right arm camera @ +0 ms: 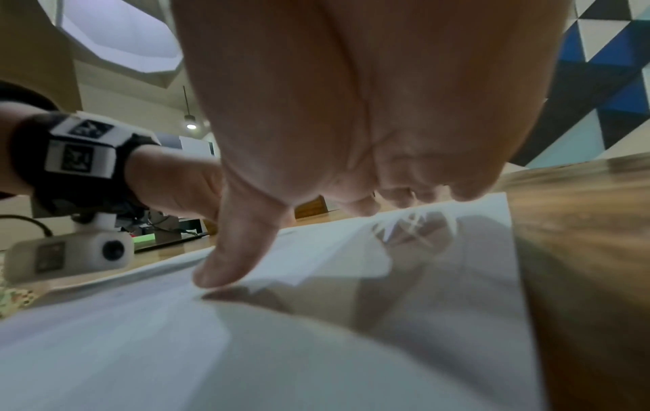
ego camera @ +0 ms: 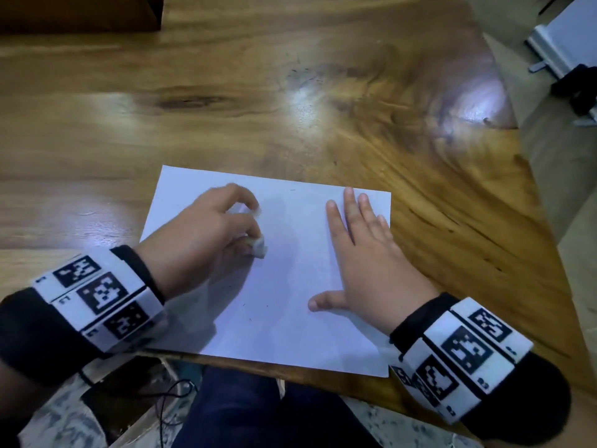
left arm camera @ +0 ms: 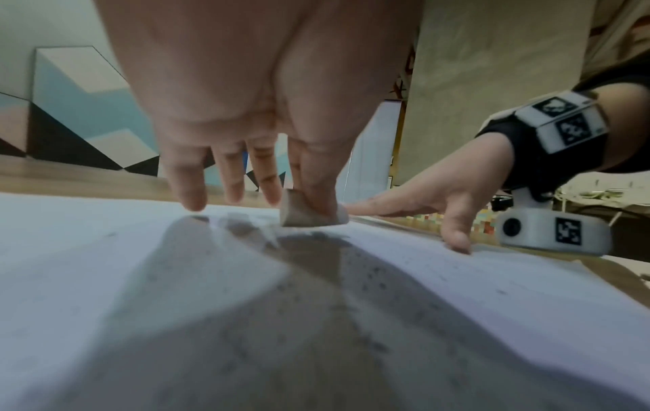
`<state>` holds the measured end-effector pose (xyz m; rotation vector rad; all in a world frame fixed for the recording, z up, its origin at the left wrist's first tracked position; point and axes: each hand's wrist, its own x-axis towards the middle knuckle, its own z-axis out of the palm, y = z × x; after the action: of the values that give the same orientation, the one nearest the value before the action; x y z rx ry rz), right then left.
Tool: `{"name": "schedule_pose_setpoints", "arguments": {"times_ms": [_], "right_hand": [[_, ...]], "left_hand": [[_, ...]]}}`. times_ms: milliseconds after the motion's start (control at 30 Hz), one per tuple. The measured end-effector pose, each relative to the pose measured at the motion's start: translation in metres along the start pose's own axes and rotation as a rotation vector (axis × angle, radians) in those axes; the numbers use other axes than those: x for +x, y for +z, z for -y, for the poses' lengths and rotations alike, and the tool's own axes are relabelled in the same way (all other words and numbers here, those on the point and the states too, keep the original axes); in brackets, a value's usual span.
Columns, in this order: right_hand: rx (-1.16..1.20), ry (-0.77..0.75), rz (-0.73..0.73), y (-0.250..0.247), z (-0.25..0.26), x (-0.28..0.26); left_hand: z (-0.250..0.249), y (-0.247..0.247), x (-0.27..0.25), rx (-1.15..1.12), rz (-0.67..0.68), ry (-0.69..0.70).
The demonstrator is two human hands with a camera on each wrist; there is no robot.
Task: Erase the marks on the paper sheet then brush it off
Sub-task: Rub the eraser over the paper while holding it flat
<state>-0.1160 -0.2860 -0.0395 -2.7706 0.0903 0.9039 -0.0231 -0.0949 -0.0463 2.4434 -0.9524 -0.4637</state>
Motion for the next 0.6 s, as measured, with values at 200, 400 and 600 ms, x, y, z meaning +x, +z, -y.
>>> {"name": "schedule_pose_setpoints", "arguments": {"times_ms": [200, 400, 600], "right_hand": [[-0.003, -0.001, 0.11, -0.001, -0.003, -0.005], [0.006, -0.043, 0.075, -0.008, 0.002, 0.005], [0.0, -0.038, 0.079, -0.007, 0.003, 0.006]], "left_hand": [[0.011, -0.004, 0.01, -0.005, 0.021, -0.003], [0.004, -0.012, 0.024, 0.07, 0.017, -0.042], [-0.028, 0.001, 0.037, 0.069, -0.002, -0.009]]}}
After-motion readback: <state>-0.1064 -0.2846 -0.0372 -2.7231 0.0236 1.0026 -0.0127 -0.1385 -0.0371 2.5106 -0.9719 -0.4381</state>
